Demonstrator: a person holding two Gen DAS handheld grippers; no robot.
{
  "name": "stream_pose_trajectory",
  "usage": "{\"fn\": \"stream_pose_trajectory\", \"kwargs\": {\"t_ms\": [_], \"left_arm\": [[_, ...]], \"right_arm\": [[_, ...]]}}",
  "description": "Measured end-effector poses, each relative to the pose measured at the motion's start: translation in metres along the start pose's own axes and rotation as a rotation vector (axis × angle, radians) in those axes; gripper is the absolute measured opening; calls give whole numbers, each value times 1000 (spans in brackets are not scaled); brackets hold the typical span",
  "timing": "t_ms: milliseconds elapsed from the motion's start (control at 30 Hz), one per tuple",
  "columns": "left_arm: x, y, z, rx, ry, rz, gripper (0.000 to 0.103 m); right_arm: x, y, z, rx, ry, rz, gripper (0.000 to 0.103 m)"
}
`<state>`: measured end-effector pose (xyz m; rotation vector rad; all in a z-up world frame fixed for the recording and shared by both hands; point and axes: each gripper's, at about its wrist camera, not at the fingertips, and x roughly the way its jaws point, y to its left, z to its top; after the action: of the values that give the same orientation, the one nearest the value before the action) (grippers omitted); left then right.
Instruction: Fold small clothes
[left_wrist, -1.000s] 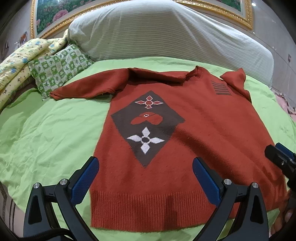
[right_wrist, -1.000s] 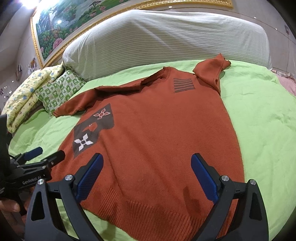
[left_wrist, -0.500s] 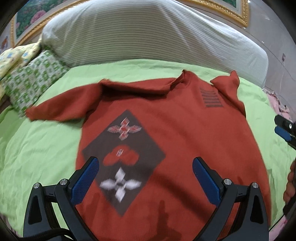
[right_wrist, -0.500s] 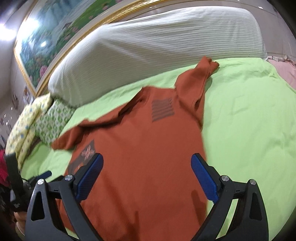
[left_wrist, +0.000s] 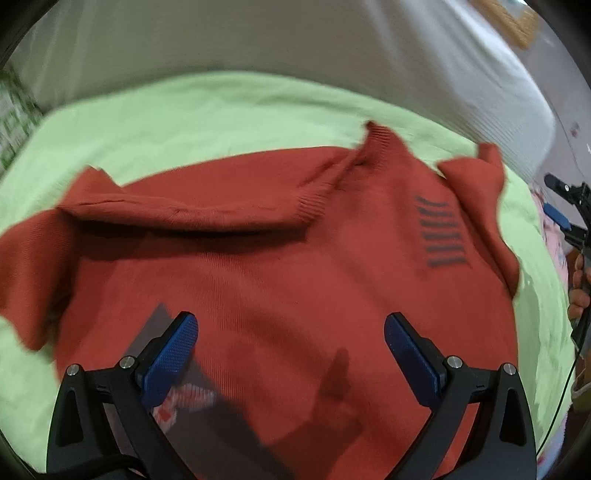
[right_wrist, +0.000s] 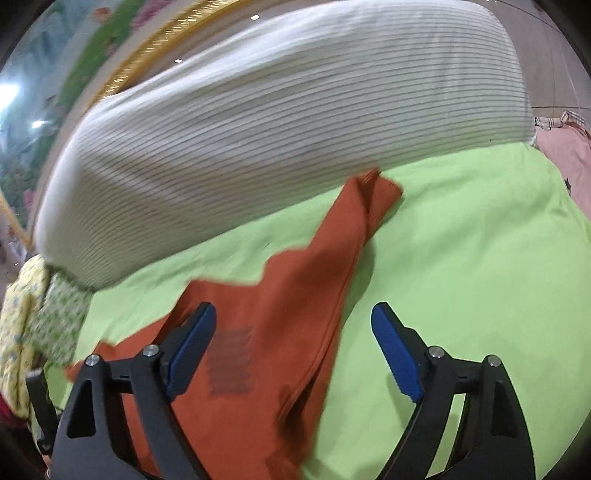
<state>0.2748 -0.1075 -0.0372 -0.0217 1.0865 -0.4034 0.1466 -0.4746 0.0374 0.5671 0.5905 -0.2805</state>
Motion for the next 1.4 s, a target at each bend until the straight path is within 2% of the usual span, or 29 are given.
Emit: {"fn": "stream_pose_trajectory", "kwargs": {"t_ms": [100,167,267,333,500,567,600,633,667,733,800,867,900,933,1000,1067,1133,1233,1267,1300,1367,1400], "left_arm": [[31,21,25,-88,39,-36,101],[42,29,40,-117,32,-56,101],[54,32,60,-106,18,-48,101],[58,30,67,-94,14,-51,101],[54,31,65,-87,30,-110,101],[55,30,71,-79,7,-111,98],[54,29,76,-75,-14,-101,96],[55,28,85,-72,-38,-88,90],[57,25,95,-69,-54,-73,80],[65,23,123,-56,-74,-34,71],[76,23,145,-49,-82,6,70],[81,29,160,-54,-113,95,49],[80,33,163,-67,-126,117,47],[74,37,164,-85,-136,105,49],[54,43,158,-120,-159,47,54],[22,44,140,-120,-203,15,75],[-6,46,118,-128,-231,15,83],[-44,55,83,-131,-242,-22,84],[-55,62,71,-139,-241,-15,85],[-64,68,59,-149,-241,-10,85],[-73,76,37,-164,-215,1,86],[-74,80,26,-173,-194,11,86]], "right_arm": [[35,-13,27,22,26,-27,84],[54,-20,40,34,32,-39,84],[80,-24,54,28,47,-50,83],[96,-25,60,19,62,-61,77],[113,-24,60,23,63,-33,76],[116,-20,59,-8,60,-32,48],[119,-19,60,-19,66,-44,19],[121,-22,62,-10,66,-40,11],[119,-24,63,4,56,-33,9],[103,-29,62,29,3,-38,7],[83,-39,66,55,-56,-44,7],[60,-49,67,92,-120,-55,6],[49,-54,68,106,-148,-67,6],[34,-60,68,134,-188,-73,6],[7,-64,68,170,-261,-30,6],[-16,-42,66,116,-302,47,6],[-31,-7,54,26,-316,137,6],[-30,70,18,-104,-248,324,6],[-20,101,-1,-156,-175,413,9],[-4,132,-24,-219,-63,482,10],[20,170,-61,-305,95,532,19],[30,188,-88,-372,162,533,27]]}}
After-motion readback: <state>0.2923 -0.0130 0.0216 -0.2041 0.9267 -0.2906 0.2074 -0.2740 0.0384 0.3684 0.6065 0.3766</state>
